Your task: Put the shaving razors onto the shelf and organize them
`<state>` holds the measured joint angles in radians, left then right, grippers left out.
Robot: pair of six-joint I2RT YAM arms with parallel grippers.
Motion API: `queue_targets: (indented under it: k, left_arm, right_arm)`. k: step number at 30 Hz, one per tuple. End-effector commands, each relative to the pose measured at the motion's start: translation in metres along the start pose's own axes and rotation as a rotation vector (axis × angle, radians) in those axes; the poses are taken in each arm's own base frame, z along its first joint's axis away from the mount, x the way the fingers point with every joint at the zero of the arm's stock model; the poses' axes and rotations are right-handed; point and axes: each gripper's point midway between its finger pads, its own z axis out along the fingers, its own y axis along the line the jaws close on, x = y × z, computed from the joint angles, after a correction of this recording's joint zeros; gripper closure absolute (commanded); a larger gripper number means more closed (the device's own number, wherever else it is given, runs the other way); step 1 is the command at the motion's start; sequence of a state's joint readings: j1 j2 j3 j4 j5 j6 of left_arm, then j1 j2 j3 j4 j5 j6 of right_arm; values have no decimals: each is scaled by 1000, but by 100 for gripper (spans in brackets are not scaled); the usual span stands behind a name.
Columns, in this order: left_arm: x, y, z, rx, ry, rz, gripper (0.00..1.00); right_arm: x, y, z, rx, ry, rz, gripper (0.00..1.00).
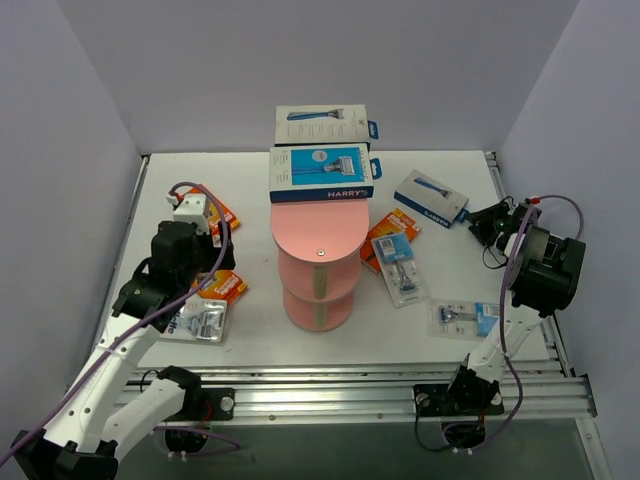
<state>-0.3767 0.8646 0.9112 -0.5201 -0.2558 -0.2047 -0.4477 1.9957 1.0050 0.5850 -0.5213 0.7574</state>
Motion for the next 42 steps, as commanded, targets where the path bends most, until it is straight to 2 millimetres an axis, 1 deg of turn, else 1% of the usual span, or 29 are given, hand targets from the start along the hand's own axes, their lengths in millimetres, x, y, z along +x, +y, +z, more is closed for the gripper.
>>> queue_targets:
  k: [1, 9, 13, 22, 31, 35, 39, 41, 42]
  left_arm:
    - [-15, 0, -1, -1, -43, -6, 6]
    - [-14, 1, 1, -6, -36, -4, 6]
    - [-13, 1, 1, -6, -33, -3, 6]
    - [-13, 0, 2, -4, -30, -2, 6]
    - [-11, -2, 5, 3, -19, 0, 6]
    - [-11, -2, 4, 3, -19, 0, 6]
    - [-11, -2, 4, 5, -20, 0, 6]
    - [-11, -2, 3, 5, -20, 0, 6]
    - [-12, -2, 3, 6, -23, -1, 6]
  right_arm:
    - [2, -1, 12, 2, 5, 0, 61]
    - [6, 3, 28, -9, 17, 7, 62]
    - [7, 3, 29, -17, 18, 19, 67]
    - [13, 2, 33, -43, 23, 50, 73]
    - [10, 8, 38, -65, 24, 65, 75]
    - [8, 13, 38, -75, 24, 74, 83]
    - [4, 24, 35, -96, 21, 76, 90]
    - [1, 31, 32, -103, 17, 75, 92]
    - [-1, 34, 30, -107, 14, 74, 94]
